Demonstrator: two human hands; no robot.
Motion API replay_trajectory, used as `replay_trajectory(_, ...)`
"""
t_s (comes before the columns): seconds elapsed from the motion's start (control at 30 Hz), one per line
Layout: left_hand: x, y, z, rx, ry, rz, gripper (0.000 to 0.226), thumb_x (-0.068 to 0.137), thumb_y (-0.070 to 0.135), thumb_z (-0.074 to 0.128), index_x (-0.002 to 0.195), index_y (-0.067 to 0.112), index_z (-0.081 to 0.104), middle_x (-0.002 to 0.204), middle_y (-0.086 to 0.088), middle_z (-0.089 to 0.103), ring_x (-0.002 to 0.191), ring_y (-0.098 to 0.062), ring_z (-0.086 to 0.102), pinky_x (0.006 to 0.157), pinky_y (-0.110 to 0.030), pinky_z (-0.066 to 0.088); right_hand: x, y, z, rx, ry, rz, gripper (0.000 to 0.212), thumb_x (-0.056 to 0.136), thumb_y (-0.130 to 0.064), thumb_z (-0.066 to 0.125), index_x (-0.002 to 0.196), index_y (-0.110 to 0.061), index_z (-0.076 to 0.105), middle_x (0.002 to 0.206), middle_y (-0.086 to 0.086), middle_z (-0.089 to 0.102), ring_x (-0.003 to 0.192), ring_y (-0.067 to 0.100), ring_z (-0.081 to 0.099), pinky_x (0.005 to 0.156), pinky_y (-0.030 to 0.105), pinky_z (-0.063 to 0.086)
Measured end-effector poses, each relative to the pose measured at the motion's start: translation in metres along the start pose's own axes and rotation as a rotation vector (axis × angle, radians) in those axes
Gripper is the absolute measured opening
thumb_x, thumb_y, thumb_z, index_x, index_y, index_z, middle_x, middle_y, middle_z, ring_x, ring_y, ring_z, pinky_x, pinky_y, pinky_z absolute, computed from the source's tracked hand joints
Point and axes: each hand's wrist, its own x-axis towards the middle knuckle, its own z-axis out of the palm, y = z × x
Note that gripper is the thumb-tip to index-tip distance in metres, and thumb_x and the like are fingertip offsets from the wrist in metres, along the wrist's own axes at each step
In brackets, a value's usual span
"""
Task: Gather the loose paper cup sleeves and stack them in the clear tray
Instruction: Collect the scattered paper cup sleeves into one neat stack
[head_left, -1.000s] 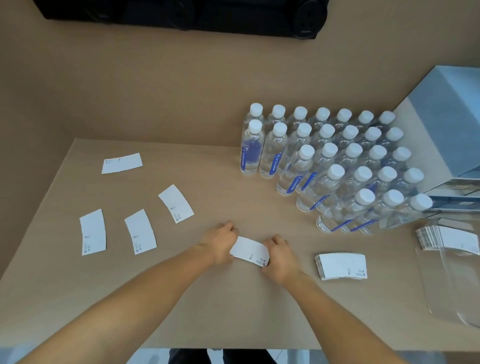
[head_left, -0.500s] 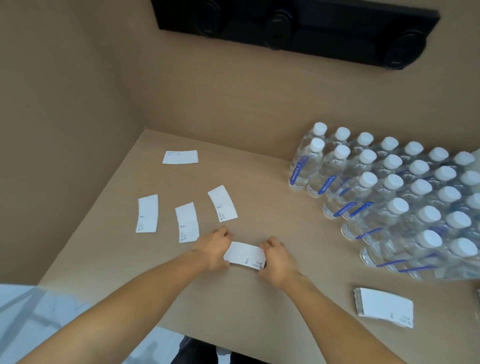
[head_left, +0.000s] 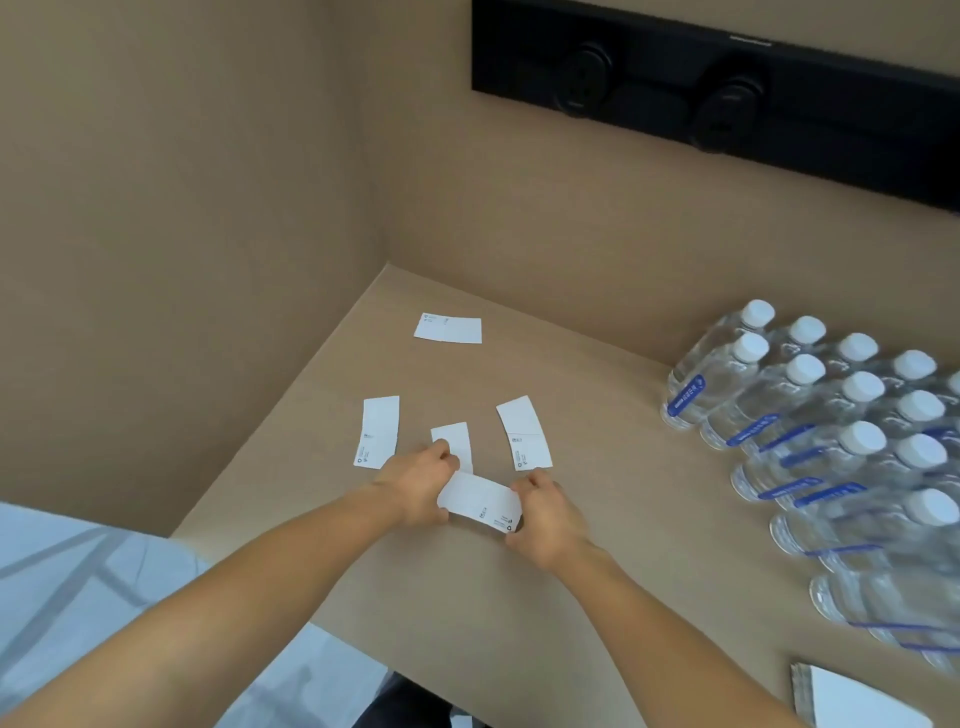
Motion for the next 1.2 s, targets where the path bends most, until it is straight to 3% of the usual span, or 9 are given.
replay_trajectory(0.27, 0.013, -0.033, -0.012, -0.051, 0.027, 0.017, 0.055, 0.084, 0.031, 0.068, 0.132, 0.014, 0.047, 0.13, -0.001, 0.048, 0.114, -0.023, 0.056, 0.086, -0.039, 0.052, 0.023, -0.022, -0.005, -0.007, 0.023, 0.018, 0.05, 0.079, -0.029, 0.065, 0.125, -0.017, 0.05, 0.125, 0.001, 0.043, 0.108, 0.024, 0.054, 0.07, 0.031, 0.049)
replay_trajectory(0.43, 0.024, -0.049, -0.027, -0.042, 0.009, 0.062, 0.047, 0.082, 0.019, 0.064, 0.127, 0.016, 0.051, 0.126, 0.0, 0.049, 0.109, -0.022, 0.058, 0.084, -0.04, 0.053, 0.034, -0.034, -0.006, 0.022, 0.038, 0.043, 0.048, 0.078, -0.034, 0.066, 0.121, -0.017, 0.051, 0.123, 0.001, 0.045, 0.11, 0.022, 0.054, 0.072, 0.032, 0.05)
replay_trajectory(0.67, 0.057, -0.058, -0.056, -0.015, 0.056, 0.182, 0.04, 0.086, 0.012, 0.058, 0.125, 0.019, 0.054, 0.125, 0.002, 0.052, 0.116, -0.021, 0.055, 0.073, -0.031, 0.045, 0.042, -0.057, -0.006, 0.172, 0.107, 0.232, 0.048, 0.078, -0.034, 0.067, 0.117, -0.014, 0.05, 0.119, 0.002, 0.045, 0.099, 0.024, 0.06, 0.068, 0.032, 0.049)
replay_trajectory(0.8, 0.074, -0.06, -0.062, 0.071, 0.02, 0.281, 0.047, 0.087, 0.006, 0.056, 0.132, 0.02, 0.053, 0.131, 0.003, 0.053, 0.122, -0.022, 0.053, 0.085, -0.034, 0.051, 0.039, -0.078, 0.01, 0.354, 0.141, 0.383, 0.051, 0.074, -0.039, 0.071, 0.112, -0.014, 0.05, 0.115, 0.001, 0.046, 0.094, 0.025, 0.063, 0.072, 0.035, 0.053)
replay_trajectory(0.93, 0.087, -0.063, -0.059, 0.159, -0.035, 0.351, 0.047, 0.086, 0.001, 0.054, 0.131, 0.017, 0.054, 0.128, 0.0, 0.056, 0.119, -0.025, 0.053, 0.089, -0.036, 0.048, 0.039, -0.098, 0.025, 0.485, 0.163, 0.517, 0.047, 0.073, -0.042, 0.07, 0.105, -0.016, 0.048, 0.108, 0.0, 0.046, 0.091, 0.026, 0.062, 0.072, 0.039, 0.056)
replay_trajectory(1.2, 0.103, -0.069, -0.056, 0.271, -0.141, 0.489, 0.062, 0.085, 0.003, 0.061, 0.142, 0.022, 0.046, 0.134, 0.0, 0.05, 0.123, -0.025, 0.05, 0.094, -0.035, 0.045, 0.04, -0.111, 0.044, 0.589, 0.218, 0.624, 0.053, 0.075, -0.036, 0.069, 0.117, -0.014, 0.046, 0.116, 0.001, 0.045, 0.103, 0.025, 0.059, 0.079, 0.04, 0.055)
